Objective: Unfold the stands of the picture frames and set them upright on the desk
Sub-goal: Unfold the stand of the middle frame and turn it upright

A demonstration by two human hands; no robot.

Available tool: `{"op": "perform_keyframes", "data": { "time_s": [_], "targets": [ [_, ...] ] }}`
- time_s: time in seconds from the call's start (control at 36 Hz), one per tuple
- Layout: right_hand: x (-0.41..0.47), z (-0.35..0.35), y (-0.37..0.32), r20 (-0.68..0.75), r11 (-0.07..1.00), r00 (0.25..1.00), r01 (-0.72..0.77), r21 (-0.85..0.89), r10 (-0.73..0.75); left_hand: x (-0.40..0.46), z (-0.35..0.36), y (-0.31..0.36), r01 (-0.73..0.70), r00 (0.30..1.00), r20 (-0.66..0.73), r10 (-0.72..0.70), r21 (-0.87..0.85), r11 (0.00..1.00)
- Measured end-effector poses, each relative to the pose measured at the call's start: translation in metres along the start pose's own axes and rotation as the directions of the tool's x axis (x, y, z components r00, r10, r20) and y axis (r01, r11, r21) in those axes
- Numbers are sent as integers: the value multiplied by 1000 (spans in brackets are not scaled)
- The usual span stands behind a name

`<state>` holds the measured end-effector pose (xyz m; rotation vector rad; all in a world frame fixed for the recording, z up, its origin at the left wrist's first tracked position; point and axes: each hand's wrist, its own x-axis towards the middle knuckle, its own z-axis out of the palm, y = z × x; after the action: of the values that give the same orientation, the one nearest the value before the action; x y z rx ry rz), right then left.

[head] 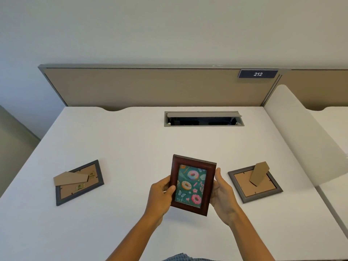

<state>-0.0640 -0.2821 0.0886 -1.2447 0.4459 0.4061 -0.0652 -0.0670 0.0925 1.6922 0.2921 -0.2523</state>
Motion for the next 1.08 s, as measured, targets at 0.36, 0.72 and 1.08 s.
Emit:
{"op": "perform_keyframes", "data": {
  "time_s": [0.36,0.72,1.08],
  "targets": [
    [16,-3,6,-60,997,998,-9,72,14,37,17,-14,-13,1000,-13,15,92,996],
    [35,0,9,-149,993,984,-88,79,99,65,24,-24,10,1000,-17,-8,141,990],
    [42,-1,21,-191,984,971,-123,130,146,77,25,-40,30,1000,-6,-30,164,986]
  ]
}}
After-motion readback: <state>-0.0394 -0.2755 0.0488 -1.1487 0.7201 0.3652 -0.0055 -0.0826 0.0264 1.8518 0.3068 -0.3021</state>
